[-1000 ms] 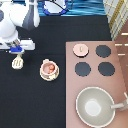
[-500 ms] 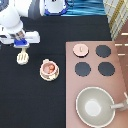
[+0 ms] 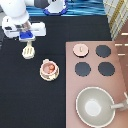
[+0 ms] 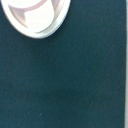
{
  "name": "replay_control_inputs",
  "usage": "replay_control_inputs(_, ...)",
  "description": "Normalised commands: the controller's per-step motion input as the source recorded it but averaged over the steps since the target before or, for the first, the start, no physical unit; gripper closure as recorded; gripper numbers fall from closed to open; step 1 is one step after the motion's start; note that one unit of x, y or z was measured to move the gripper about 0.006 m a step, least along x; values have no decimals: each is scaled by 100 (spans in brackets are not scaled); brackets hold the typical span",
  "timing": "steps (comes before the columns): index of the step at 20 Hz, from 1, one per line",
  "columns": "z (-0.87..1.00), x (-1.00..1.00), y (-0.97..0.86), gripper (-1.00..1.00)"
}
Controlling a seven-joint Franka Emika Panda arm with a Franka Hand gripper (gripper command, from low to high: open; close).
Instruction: Take the lid off the pot, put the pot on the plate, and use the tool to push the pot to the front of the table.
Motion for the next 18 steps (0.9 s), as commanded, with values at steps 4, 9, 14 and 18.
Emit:
replay_control_inputs(4, -51, -97, 65, 100)
replay_control_inputs(9, -76, -97, 58, 100)
replay_control_inputs(14, -88, -55, 52, 100)
replay_control_inputs(18, -43, 30, 16, 100)
